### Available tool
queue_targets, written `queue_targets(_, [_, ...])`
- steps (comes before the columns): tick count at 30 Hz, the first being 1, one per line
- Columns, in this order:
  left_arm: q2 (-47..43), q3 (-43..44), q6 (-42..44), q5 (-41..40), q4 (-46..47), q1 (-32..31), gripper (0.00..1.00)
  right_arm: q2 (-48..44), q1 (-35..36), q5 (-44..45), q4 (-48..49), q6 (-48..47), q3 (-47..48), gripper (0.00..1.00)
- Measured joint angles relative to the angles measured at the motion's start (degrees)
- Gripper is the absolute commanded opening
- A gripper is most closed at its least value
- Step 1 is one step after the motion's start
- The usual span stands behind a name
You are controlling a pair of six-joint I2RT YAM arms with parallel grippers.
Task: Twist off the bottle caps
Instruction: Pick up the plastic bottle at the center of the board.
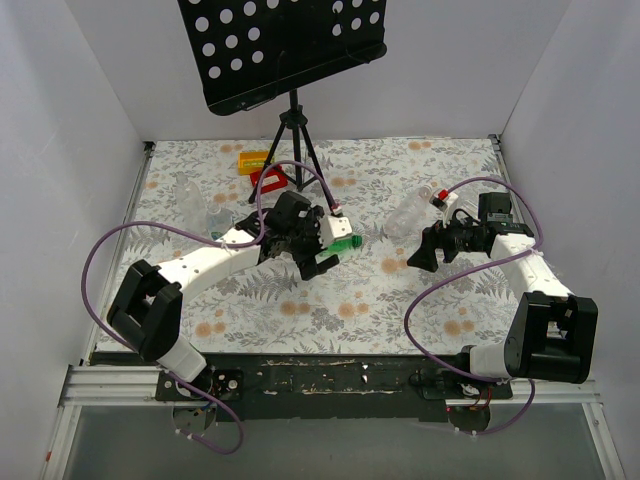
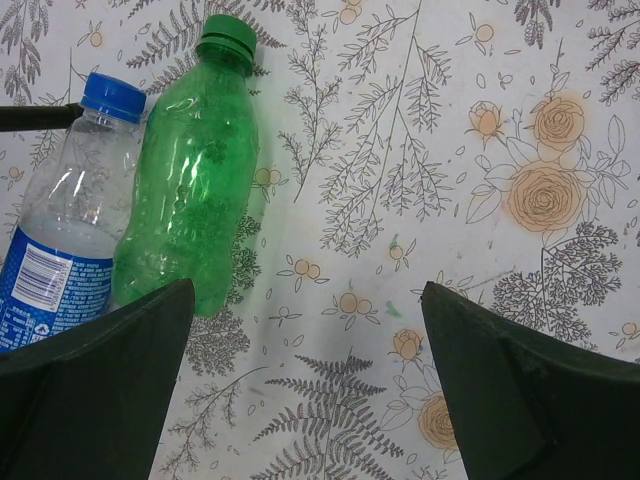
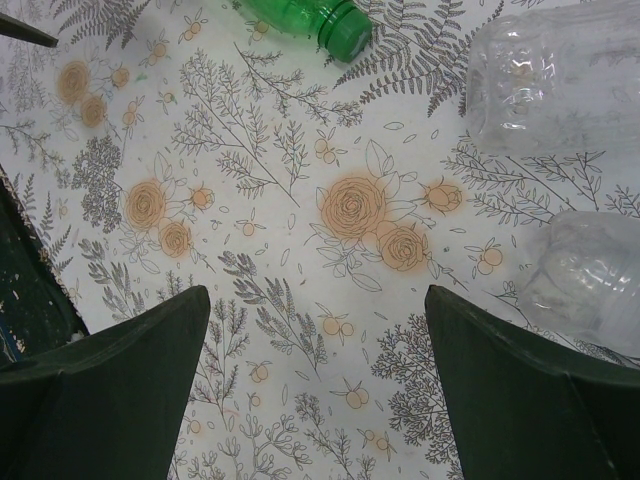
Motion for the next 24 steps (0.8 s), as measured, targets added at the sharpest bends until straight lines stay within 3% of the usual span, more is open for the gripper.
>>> queue_targets(24, [0.0, -0.1, 3.4, 4.0, 0.5, 2.1, 0.98, 0.1, 0.0, 0.0, -0.1, 0.0, 0.0, 0.97])
